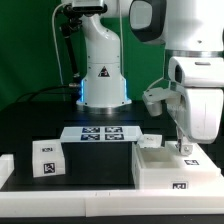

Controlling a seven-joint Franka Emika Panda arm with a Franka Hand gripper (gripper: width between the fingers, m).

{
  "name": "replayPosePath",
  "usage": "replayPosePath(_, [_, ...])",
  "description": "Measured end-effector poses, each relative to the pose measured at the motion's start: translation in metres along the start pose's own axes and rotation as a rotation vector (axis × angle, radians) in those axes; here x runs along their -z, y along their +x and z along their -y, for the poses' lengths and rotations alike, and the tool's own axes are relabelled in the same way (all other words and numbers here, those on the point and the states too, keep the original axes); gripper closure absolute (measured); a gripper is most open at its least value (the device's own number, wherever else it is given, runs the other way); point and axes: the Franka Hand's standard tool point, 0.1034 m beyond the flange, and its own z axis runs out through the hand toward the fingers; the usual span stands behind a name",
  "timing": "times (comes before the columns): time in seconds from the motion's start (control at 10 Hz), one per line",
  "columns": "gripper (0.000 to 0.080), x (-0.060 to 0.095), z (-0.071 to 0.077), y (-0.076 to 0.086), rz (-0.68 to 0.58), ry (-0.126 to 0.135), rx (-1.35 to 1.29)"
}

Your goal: Assemble cabinet

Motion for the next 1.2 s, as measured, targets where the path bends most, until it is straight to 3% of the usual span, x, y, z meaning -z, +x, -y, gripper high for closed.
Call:
replayPosePath(0.4, [0.0731, 0.0, 0.0, 0.0, 0.0, 0.0, 0.012])
replayPosePath(0.6, [0.0388, 0.0, 0.0, 0.0, 0.0, 0.001, 0.012])
replayPosePath(0.7, [0.0388, 0.0, 0.0, -0.002, 0.0, -0.001, 0.019])
replayPosePath(0.9, [0.0115, 0.01, -0.002, -0.008, 0.006, -0.014, 0.016])
replayPosePath(1.0, [0.0115, 0.018, 0.0, -0.01, 0.01, -0.02, 0.015])
replayPosePath(1.1, [0.002, 0.025, 0.006, -0.011, 0.014, -0.026, 0.003])
replayPosePath(1.2, [0.0006, 0.032, 0.017, -0.011, 0.02, -0.026, -0.012])
